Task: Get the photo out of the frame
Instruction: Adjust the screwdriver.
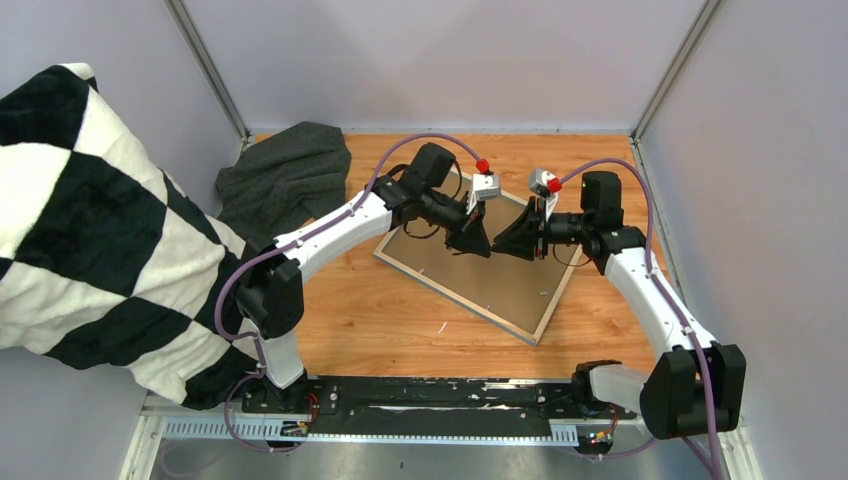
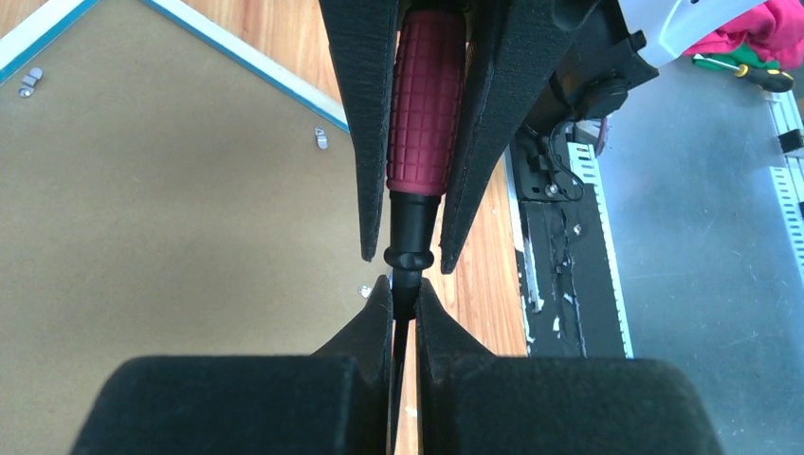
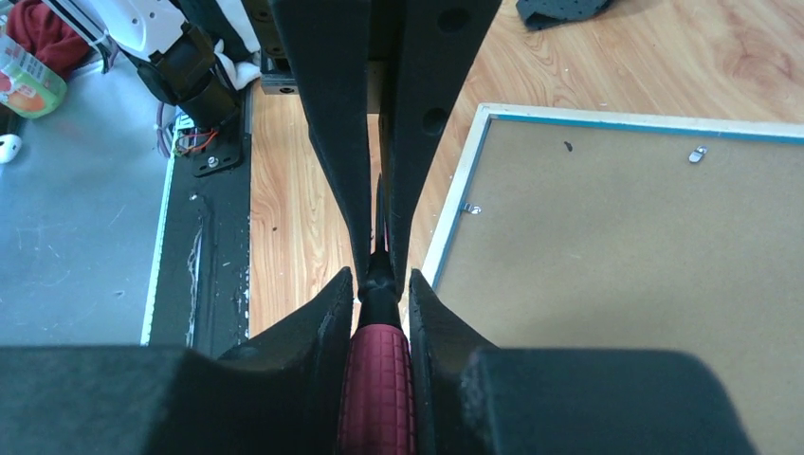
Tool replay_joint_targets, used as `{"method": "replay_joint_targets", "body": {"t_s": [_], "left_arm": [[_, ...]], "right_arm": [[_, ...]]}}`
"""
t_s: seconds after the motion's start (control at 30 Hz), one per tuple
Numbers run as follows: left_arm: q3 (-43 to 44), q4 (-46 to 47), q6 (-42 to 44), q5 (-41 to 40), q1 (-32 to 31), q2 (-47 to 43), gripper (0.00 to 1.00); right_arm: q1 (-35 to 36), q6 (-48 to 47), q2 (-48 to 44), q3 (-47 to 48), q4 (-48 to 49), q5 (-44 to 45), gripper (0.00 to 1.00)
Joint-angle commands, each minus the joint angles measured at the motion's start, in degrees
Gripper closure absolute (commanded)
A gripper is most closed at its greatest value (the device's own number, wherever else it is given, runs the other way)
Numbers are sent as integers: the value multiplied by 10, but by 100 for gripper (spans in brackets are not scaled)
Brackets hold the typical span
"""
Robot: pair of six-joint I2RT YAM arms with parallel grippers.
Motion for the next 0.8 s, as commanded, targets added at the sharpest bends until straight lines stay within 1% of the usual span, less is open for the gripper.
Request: {"method": "replay_joint_targets", "body": {"t_s": [0.0,0.03,0.1,0.17,0.27,0.33,0.63,0.67,0.77], "left_arm": [[3,15,-3,1,4,-10,100],[4,14,-3,1,4,-9,100],[6,12,-4,1,6,-8,100],[6,12,-3,1,7,-8,100],[6,13,-4,1,7,-8,100],[5,14,-4,1,8,-9,100],[1,19,-6,2,9,-10,100],[0,21,-7,2,9,-11,100],[-3,28,-13,3,9,-11,100]], "right_arm": [[11,-23,4,-5,-20,-37,87],[11,-31,2,-4,-27,-42,89],[12,-51,1,-3,-41,-49,90],[11,-60,-1,-3,-47,-53,87],[11,-62,0,0,-54,-54,66],[11,-64,0,0,-57,-54,58],[11,-75,0,0,-64,-55,57],[11,-76,0,0,-64,-54,56],[12,-75,0,0,-64,-51,48]]}}
